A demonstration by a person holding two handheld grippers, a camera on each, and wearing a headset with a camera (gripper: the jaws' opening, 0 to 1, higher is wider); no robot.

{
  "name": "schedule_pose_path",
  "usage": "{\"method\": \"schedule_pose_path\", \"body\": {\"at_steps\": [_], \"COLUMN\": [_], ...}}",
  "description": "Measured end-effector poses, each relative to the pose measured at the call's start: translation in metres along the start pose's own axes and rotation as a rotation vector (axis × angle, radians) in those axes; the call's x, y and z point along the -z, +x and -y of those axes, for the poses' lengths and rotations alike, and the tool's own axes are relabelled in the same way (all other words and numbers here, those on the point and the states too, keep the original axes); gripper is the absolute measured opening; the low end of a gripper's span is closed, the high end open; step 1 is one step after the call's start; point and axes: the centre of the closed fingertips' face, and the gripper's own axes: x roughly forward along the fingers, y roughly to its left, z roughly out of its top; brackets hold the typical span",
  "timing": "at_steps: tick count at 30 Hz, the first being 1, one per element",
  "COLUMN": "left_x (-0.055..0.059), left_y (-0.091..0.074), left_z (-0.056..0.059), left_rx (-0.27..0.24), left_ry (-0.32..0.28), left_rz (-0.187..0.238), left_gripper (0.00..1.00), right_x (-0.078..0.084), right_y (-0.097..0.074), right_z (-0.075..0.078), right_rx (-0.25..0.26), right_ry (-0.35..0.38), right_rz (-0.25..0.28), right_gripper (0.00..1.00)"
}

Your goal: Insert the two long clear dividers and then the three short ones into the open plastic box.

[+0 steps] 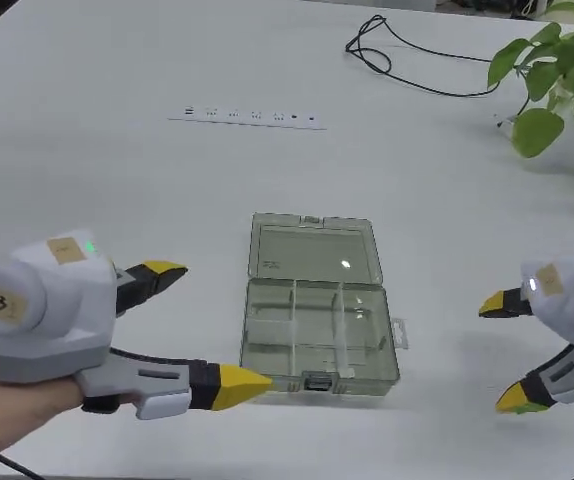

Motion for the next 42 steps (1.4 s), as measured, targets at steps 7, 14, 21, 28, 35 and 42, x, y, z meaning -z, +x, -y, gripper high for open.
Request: {"method": "schedule_pose_path", "body": {"at_steps": [7, 14, 21, 28, 35, 42], "left_x": [0.006, 0.008, 0.008, 0.008, 0.008, 0.006], "left_y": [-0.009, -0.014, -0.014, -0.010, -0.007, -0.002], "left_z": [-0.002, -0.005, -0.004, -0.002, -0.001, 0.001], "left_rx": [-0.028, -0.040, -0.039, -0.027, -0.013, -0.004], "left_ry": [-0.019, -0.047, -0.048, -0.043, -0.040, -0.070], "left_rz": [0.007, 0.021, 0.023, 0.020, 0.015, 0.029], "left_gripper": [0.97, 0.97, 0.96, 0.96, 0.95, 0.94], "right_x": [0.003, 0.013, 0.016, 0.016, 0.016, 0.014], "right_y": [0.008, 0.018, 0.017, 0.019, 0.019, 0.020], "right_z": [0.004, 0.004, 0.006, 0.007, 0.007, 0.006], "right_rx": [-0.025, -0.037, -0.047, -0.050, -0.042, -0.041], "right_ry": [-0.006, -0.043, -0.024, -0.041, -0.018, -0.026], "right_rz": [-0.037, -0.095, -0.077, -0.089, -0.100, -0.106], "right_gripper": [0.43, 0.37, 0.36, 0.33, 0.32, 0.32]}}
